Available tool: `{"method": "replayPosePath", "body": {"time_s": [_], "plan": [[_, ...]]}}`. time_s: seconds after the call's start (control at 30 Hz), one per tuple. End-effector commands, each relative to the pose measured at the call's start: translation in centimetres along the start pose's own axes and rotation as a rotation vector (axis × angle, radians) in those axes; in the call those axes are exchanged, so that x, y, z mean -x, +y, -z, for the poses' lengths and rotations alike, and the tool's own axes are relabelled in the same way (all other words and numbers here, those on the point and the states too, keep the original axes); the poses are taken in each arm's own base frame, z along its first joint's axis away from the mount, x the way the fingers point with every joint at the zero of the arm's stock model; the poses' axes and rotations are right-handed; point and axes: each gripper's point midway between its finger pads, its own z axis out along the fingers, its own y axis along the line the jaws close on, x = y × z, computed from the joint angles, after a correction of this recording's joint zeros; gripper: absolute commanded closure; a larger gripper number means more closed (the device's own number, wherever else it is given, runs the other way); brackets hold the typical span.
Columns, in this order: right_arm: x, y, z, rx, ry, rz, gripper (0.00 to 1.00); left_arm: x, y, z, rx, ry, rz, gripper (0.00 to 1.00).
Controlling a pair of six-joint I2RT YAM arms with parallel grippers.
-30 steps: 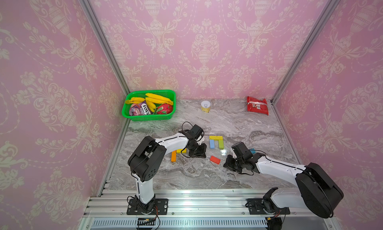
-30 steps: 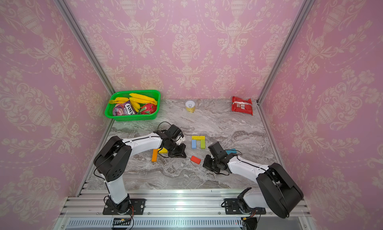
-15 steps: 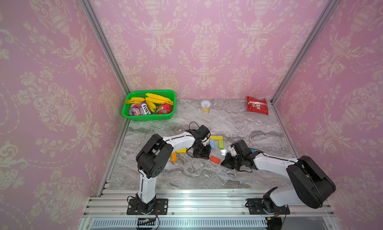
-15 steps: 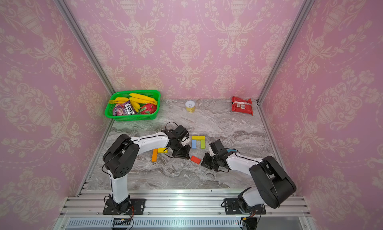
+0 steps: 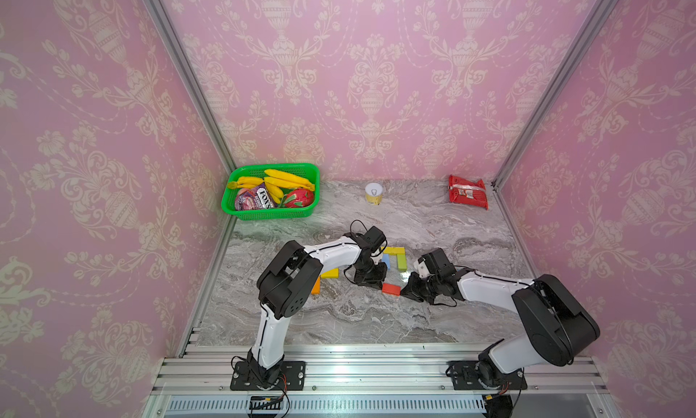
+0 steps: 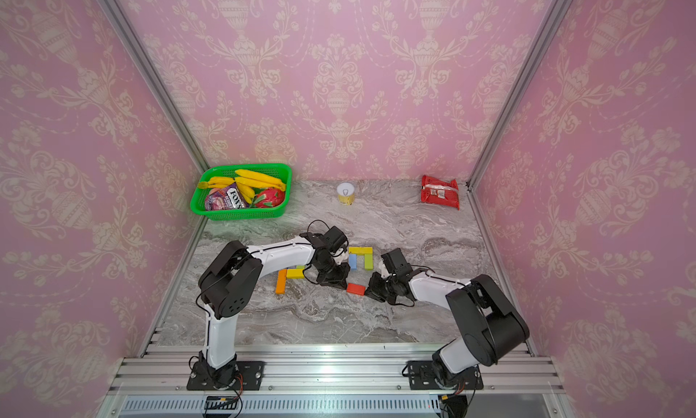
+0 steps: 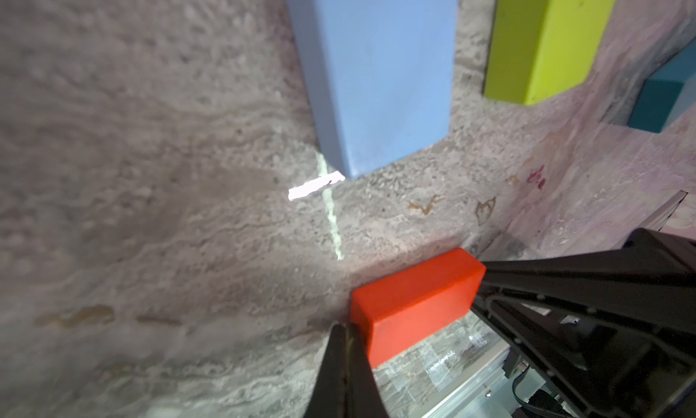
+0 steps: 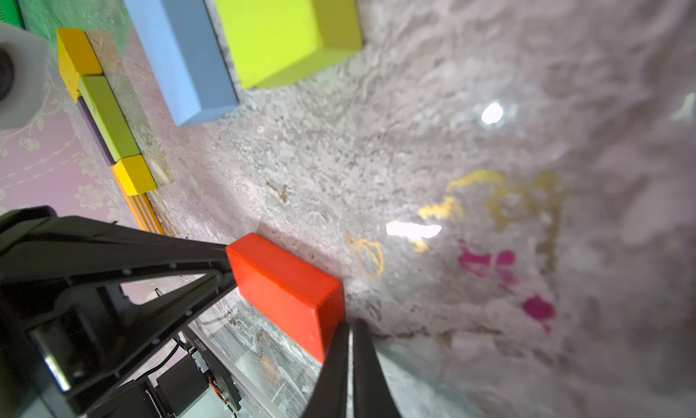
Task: Assemble the letter p with building blocks
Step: Assemble the building block at the center of the board.
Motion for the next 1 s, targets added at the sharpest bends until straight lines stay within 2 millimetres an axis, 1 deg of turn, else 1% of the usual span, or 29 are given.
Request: {"method": "replayPosePath", "body": {"time_s": [0.0, 0.13, 0.3, 0.47, 0.57, 0.97], "plan": [[0.6, -0.4, -0.1, -0.021, -0.005, 0.006, 0.91, 0.1, -1.5, -0.5, -0.02, 0.025, -0.047, 1.0], [1.2, -1.2, 0.3, -0.037, -0.011, -0.009, 0.91, 0.6, -2.2, -0.8, -0.025, 0.038, -0.056, 1.0], [2.4, -2.2, 1.2, -0.049, -0.016, -0.023, 0.91, 0.8, -2.4, -1.3, -0.02, 0.058, -0.056, 1.0], [3.5, -2.7, 1.6, -0.051, -0.009, -0.029, 0.91, 1.4, -2.7, -1.4, -0.011, 0.056, -0.056, 1.0], [4.2, -2.7, 1.6, -0.039, -0.008, -0.034, 0.91, 1.8, -2.9, -1.4, -0.007, 0.054, -0.052, 1.0], [5.4, -2.1, 1.1, -0.019, 0.011, -0.025, 0.91, 2.6, -3.0, -1.5, 0.018, 0.052, -0.045, 1.0]]}}
